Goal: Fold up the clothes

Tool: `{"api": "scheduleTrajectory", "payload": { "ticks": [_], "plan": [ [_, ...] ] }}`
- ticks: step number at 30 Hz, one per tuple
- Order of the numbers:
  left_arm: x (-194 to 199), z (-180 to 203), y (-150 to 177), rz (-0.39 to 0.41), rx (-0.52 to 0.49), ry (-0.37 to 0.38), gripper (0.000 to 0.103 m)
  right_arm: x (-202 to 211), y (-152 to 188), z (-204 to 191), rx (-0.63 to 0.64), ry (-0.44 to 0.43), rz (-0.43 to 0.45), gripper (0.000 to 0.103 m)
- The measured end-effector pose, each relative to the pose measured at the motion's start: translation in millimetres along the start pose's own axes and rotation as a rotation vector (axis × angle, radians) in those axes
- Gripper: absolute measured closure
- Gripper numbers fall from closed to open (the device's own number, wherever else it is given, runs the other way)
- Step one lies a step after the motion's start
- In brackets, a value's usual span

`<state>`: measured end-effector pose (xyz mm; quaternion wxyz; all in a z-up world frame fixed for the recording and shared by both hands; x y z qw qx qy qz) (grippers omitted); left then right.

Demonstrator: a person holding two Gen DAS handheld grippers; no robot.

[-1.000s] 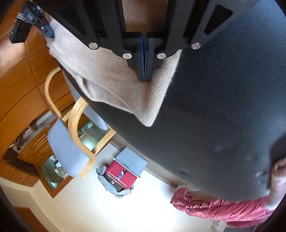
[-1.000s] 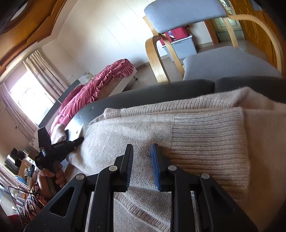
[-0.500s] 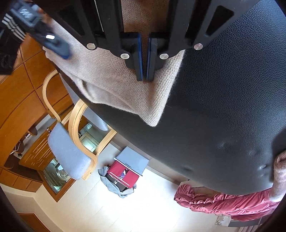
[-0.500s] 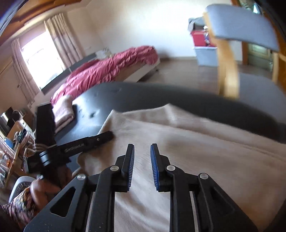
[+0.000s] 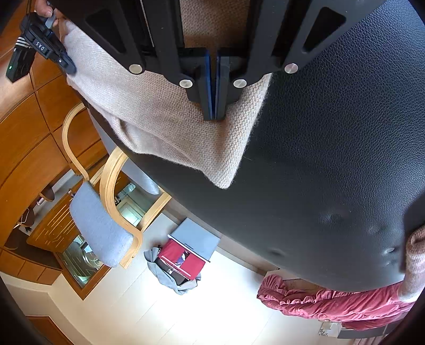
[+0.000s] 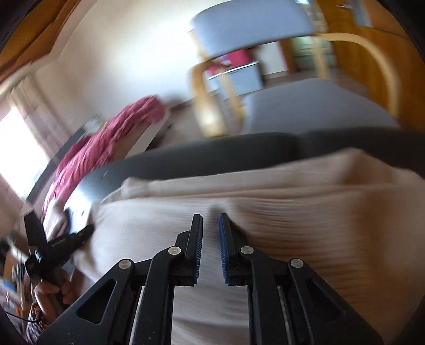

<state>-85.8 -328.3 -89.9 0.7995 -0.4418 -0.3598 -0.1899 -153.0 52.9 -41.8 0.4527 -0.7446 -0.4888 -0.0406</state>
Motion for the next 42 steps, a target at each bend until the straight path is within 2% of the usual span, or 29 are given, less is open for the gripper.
{"api": "scheduleTrajectory", "payload": {
  "ticks": [2,3,4,5,6,8,11,13,15,16,23,25,27,29,32,34,42],
  "plan": [
    [0,-1,0,-0.001,0.003,0.004,0.1,15,0,15,-0.082,0.018,0.039,0.097],
    [1,-2,0,-0.002,0.008,0.01,0.1,18,0,11,-0.076,0.028,0.042,0.095],
    [1,-4,0,-0.004,0.014,0.017,0.1,16,2,-3,-0.036,0.015,0.033,0.09],
    [2,-5,1,-0.005,0.02,0.024,0.1,13,4,-17,0.003,-0.004,0.024,0.09],
    [2,-6,1,-0.005,0.024,0.029,0.1,5,8,-39,0.04,-0.067,0.004,0.09],
    [3,-7,1,-0.005,0.029,0.037,0.1,-19,21,-82,0.094,-0.194,-0.065,0.09],
    [3,-8,1,-0.005,0.031,0.04,0.1,-68,48,-141,0.162,-0.293,-0.211,0.09],
    [2,-9,1,-0.007,0.037,0.046,0.1,-97,65,-164,0.187,-0.306,-0.288,0.09],
    [2,-9,1,-0.009,0.041,0.05,0.1,-118,81,-169,0.191,-0.293,-0.343,0.09],
    [1,-9,0,-0.009,0.041,0.049,0.1,-120,86,-167,0.179,-0.292,-0.354,0.094],
    [-1,-6,-2,-0.008,0.038,0.046,0.1,-90,95,-145,0.102,-0.334,-0.395,0.099],
    [-1,-6,-2,-0.008,0.04,0.049,0.1,-81,86,-146,0.106,-0.363,-0.365,0.095],
    [-1,-6,-1,-0.007,0.038,0.046,0.1,-72,76,-142,0.099,-0.38,-0.296,0.095],
    [-1,-5,-1,-0.004,0.033,0.04,0.1,-71,66,-134,0.069,-0.373,-0.264,0.095],
    [-1,-4,-1,-0.001,0.026,0.032,0.1,-73,58,-112,0.04,-0.317,-0.262,0.095],
    [0,-3,0,0.001,0.021,0.025,0.1,-69,54,-93,-0.023,-0.344,-0.258,0.099],
    [0,-2,0,0.004,0.014,0.014,0.1,-6,46,-35,-0.156,-0.327,-0.132,0.096]
  ]
}}
Point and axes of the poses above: each gripper's, at about its wrist camera, not at the fingertips, and x roughly against the way its jaws point, z to its right, y to its underside, the point moved 3 cm from there along -x, roughly the way its jaws point, and after that the axes turned 14 degrees about -y, right-handed, at the moved point
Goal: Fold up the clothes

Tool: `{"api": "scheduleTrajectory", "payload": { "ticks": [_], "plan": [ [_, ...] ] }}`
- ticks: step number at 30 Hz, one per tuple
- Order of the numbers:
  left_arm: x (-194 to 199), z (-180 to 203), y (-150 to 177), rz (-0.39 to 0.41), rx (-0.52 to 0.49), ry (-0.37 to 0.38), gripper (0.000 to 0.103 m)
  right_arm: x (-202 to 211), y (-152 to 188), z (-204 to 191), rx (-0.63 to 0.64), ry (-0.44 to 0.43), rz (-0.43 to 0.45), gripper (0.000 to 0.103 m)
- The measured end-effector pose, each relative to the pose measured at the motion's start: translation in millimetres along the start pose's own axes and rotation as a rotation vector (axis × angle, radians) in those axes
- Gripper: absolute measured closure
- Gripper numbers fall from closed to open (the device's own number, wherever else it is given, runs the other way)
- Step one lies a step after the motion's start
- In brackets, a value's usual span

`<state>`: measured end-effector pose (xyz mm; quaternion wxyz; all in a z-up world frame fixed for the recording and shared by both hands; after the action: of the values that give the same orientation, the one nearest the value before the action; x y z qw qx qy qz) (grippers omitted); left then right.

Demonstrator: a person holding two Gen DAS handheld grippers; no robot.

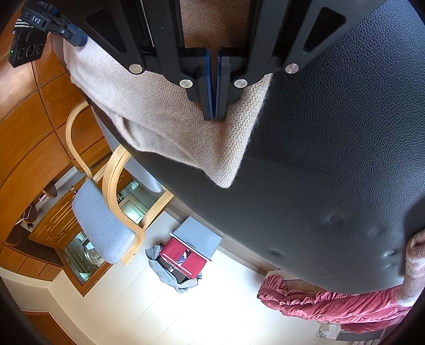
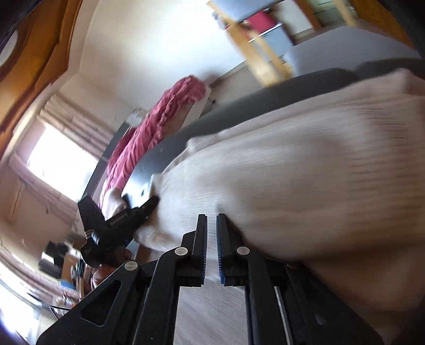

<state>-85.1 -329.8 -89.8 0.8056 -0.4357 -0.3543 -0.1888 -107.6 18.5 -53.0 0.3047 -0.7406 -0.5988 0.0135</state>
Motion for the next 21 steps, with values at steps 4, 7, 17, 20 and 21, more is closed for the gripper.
{"api": "scheduleTrajectory", "payload": {
  "ticks": [4,7,17,20,21],
  "plan": [
    [0,2,0,0.003,-0.007,-0.009,0.1,27,-7,11,-0.04,0.008,0.054,0.095],
    [0,4,0,0.006,-0.014,-0.018,0.1,37,-17,-1,0.043,-0.008,0.085,0.095],
    [0,3,0,0.006,-0.015,-0.019,0.1,21,-42,29,0.044,0.055,0.072,0.095],
    [0,2,-1,0.004,-0.012,-0.015,0.1,38,-43,38,0.032,0.12,0.136,0.096],
    [0,2,-1,0.003,-0.01,-0.014,0.1,46,-44,42,0.02,0.149,0.163,0.097]
  ]
}}
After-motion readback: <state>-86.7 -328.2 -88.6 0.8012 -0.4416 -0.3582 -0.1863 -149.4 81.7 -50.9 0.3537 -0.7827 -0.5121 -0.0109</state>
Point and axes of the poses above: each gripper's, at about its wrist camera, not at the fingertips, and x roughly against the way its jaws point, z to its right, y to its underside, the point moved 3 cm from there along -x, roughly the way its jaws point, and after that the axes turned 14 degrees about -y, right-handed, at the moved point
